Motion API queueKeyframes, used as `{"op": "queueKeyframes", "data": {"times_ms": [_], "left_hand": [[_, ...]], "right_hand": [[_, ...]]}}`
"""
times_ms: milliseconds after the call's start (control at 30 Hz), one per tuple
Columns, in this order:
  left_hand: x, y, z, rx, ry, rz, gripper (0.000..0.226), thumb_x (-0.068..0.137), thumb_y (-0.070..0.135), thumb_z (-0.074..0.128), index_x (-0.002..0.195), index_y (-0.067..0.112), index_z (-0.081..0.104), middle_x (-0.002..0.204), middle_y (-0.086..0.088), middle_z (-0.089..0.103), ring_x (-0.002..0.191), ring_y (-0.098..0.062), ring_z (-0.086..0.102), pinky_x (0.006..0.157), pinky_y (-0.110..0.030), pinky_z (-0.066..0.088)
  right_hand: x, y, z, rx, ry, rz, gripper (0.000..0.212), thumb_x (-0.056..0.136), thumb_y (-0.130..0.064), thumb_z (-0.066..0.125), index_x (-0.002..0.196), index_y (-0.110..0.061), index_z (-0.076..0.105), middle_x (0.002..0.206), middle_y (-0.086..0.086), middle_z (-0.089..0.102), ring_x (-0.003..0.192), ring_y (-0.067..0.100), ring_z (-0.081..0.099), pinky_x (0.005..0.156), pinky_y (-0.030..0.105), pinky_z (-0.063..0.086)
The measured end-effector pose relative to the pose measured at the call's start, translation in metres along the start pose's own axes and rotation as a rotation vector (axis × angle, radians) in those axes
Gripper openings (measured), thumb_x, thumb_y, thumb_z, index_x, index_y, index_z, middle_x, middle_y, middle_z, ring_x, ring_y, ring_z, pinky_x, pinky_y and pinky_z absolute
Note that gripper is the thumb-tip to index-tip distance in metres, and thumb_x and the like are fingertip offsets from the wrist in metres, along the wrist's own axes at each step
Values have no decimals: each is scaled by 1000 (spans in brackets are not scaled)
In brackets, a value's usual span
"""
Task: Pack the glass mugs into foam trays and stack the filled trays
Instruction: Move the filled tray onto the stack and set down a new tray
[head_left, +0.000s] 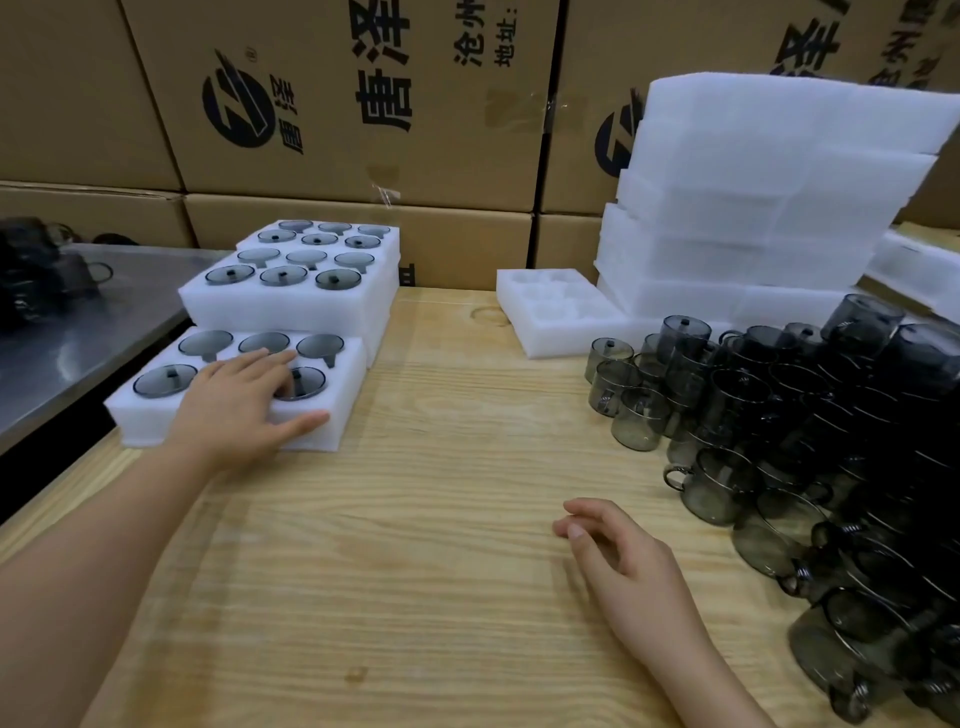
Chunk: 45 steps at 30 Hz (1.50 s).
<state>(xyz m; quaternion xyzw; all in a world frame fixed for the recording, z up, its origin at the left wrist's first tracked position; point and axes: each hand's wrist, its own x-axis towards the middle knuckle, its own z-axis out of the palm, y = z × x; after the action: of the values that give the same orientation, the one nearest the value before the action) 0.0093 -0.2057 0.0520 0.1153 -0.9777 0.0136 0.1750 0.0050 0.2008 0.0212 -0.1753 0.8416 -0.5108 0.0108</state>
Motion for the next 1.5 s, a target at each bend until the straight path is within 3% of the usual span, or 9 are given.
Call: {"op": "queueKeyframes", "data": {"times_ms": [133,267,333,400,600,833,967,1167,1500], "left_hand": [[-12,19,-6,-43,63,-33,70,76,71,31,113,18,58,152,-3,36,140,-24,30,114,-51,3],[-52,90,-5,-334,322,173,42,84,32,48,106,1,64,120,-16,63,107,-35,59,96,-47,40],[-67,129,2,-441,135,171,36,87,33,52,113,11,63,110,-3,68,102,-26,64,88,-37,46],[-71,152,15,-453,-17,148,40,90,33,57,127,20,55,125,4,61,119,-18,54,99,-32,40],[-59,148,22,-487,-119,162,53,86,48,44,130,22,56,144,4,47,135,-11,39,113,-28,25],[-51,140,26,-578,-88,148,49,81,43,47,121,19,62,136,9,52,128,-8,45,110,-27,30],[-50,140,28,-657,-52,121,43,80,40,50,114,20,66,128,18,49,123,-2,46,109,-26,31],[-50,140,28,-681,-56,122,42,81,43,47,113,23,66,127,21,48,121,2,44,107,-19,28],[-53,139,30,-746,-62,19,57,90,29,59,143,26,35,128,21,41,124,-1,41,101,-15,27]], "right_hand": [[-1,-3,-1,-19,0,-15,16,90,-18,58,101,-30,62,95,-12,70,93,-2,62,81,14,44],[-2,-6,-1,-39,0,-5,16,91,-17,57,99,-30,62,98,-11,69,93,-2,62,83,14,44],[-4,-7,-1,-82,-6,-6,18,91,-16,57,100,-31,61,99,-12,68,95,-2,61,87,18,45],[-5,-7,2,-182,10,-52,20,90,-15,57,105,-28,62,98,-15,67,96,0,59,91,23,44],[40,-16,30,-547,7,-175,33,90,-29,50,122,-20,57,114,-4,56,108,17,48,96,30,35],[179,-27,68,-477,-65,1,65,90,-23,48,147,-13,18,157,3,5,136,29,29,110,39,27],[247,-34,58,-403,-9,99,79,91,-18,50,150,-18,-3,156,-7,-19,127,31,40,92,39,39],[286,-30,47,-656,20,179,43,89,-7,46,130,-4,32,142,11,21,89,32,51,68,36,37],[213,-66,72,-516,91,18,35,96,-26,50,126,-8,46,129,7,39,98,33,56,74,34,40]]}}
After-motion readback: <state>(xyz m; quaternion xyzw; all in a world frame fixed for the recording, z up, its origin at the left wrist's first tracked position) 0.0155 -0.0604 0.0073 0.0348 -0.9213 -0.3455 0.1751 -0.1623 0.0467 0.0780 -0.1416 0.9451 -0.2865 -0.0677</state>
